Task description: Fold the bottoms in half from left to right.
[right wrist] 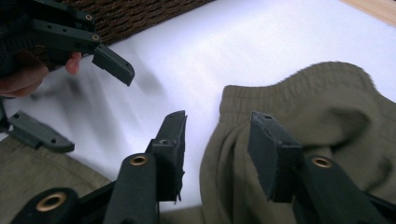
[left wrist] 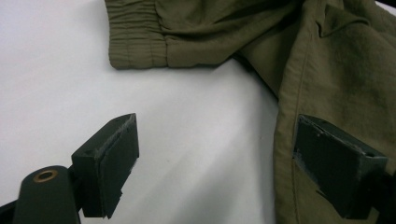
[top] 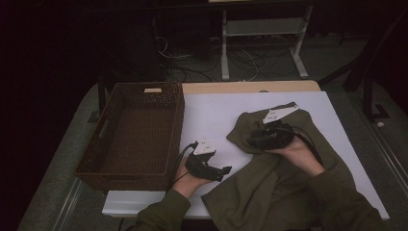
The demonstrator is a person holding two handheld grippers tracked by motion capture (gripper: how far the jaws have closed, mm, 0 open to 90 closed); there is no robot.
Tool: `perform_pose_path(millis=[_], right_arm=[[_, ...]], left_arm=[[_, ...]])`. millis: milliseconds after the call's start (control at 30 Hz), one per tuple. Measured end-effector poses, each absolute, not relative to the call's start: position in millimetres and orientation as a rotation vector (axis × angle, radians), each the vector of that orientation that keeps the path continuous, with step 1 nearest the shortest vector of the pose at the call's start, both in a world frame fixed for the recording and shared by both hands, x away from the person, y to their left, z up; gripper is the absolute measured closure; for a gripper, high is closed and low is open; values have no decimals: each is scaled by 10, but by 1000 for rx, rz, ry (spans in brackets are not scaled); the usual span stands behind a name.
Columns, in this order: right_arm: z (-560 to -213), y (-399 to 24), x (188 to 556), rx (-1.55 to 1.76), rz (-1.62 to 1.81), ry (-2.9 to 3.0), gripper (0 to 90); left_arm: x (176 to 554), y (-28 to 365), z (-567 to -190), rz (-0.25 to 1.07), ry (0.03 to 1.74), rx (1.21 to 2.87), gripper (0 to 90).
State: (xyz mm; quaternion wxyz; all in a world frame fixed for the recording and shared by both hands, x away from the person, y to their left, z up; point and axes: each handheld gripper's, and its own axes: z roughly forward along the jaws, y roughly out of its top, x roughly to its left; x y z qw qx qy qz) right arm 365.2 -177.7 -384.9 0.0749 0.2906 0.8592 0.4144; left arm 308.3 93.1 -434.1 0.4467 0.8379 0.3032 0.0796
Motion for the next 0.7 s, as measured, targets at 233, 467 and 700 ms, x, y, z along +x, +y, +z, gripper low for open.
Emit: perform_pose_path(millis=[233,467,700], right_arm=[[-3952,-1535,3724,841,1157,2627,640],[-4173,-1498,3821,866,1070,2666,614],[-4312,-1481,3851,876,1014,2704,595]], left_arm=[[3108,954,-4353,197,762,2074,144],[3110,957,-4366,198,762,2079,144],[3115,952,-4374,201,767,2080,144]])
